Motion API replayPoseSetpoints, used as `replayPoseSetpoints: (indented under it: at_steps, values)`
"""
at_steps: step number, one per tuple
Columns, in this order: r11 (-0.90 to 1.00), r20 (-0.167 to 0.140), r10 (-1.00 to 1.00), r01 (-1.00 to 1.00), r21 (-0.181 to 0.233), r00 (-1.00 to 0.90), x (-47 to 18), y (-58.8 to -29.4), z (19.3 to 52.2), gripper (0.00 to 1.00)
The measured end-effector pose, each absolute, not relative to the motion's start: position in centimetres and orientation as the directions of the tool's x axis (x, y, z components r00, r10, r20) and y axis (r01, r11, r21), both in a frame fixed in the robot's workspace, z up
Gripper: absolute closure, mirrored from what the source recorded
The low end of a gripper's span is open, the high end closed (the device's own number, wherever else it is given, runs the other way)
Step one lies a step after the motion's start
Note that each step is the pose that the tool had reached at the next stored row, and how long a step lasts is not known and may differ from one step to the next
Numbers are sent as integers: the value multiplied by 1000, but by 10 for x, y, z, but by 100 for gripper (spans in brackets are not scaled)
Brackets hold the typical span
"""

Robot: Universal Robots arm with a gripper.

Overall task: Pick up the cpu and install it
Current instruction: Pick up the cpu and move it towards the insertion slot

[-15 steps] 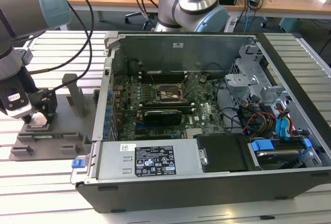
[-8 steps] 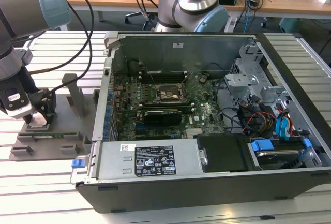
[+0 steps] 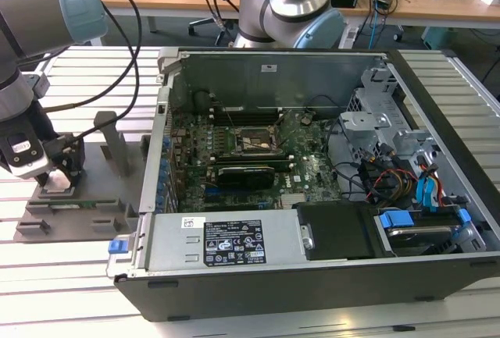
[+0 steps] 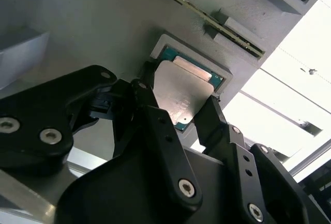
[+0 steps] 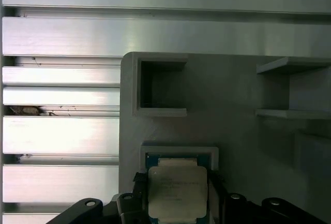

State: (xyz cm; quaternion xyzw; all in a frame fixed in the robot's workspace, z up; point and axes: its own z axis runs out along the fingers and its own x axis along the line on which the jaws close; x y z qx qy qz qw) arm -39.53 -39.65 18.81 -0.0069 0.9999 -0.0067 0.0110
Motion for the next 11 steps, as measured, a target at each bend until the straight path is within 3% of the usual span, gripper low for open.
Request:
replayPoseSetpoints:
  at_steps: [11]
  values:
    - [1000, -21, -14, -14, -14, -1000, -395, -394, 220, 45]
